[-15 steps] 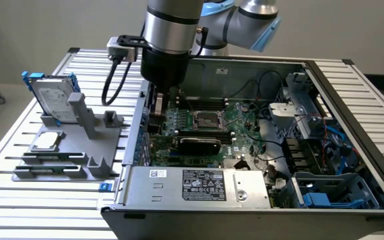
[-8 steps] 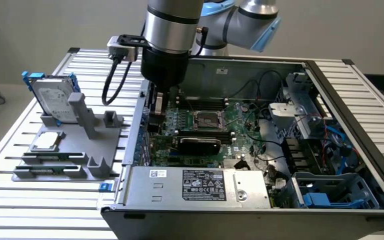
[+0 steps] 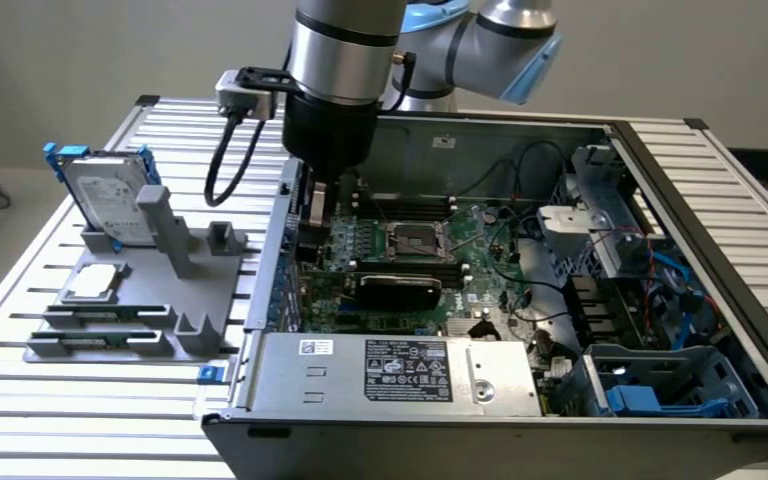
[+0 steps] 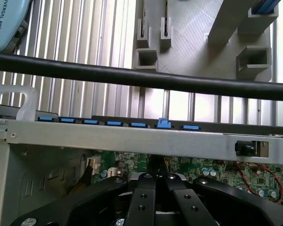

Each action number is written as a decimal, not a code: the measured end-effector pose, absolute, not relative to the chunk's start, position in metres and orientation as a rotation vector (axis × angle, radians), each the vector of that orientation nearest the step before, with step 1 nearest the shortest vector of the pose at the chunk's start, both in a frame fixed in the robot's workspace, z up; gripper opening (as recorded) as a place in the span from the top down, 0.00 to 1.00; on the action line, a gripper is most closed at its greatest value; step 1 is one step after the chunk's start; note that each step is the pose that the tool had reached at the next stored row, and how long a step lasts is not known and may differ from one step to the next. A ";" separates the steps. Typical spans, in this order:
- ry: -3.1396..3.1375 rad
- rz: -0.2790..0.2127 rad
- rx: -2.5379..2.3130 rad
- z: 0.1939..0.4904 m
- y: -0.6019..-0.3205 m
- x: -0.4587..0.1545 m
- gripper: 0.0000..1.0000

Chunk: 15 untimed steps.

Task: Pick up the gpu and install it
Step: 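Press down on the gpu until it lock into place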

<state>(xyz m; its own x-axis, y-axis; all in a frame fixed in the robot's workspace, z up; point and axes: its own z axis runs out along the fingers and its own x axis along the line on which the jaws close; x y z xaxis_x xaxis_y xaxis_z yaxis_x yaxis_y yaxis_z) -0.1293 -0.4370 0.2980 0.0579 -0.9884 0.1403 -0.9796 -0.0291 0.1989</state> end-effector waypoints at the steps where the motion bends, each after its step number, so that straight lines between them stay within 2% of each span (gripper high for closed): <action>1: -2.004 -0.053 2.093 0.298 -0.437 -0.129 0.89; 15: -2.033 -0.061 2.064 0.297 -0.432 -0.129 0.89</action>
<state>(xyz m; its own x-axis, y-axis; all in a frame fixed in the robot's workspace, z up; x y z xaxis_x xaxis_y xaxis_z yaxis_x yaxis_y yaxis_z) -0.1293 -0.4323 0.2974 0.0295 -0.9897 0.1402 -0.9795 -0.0007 0.2012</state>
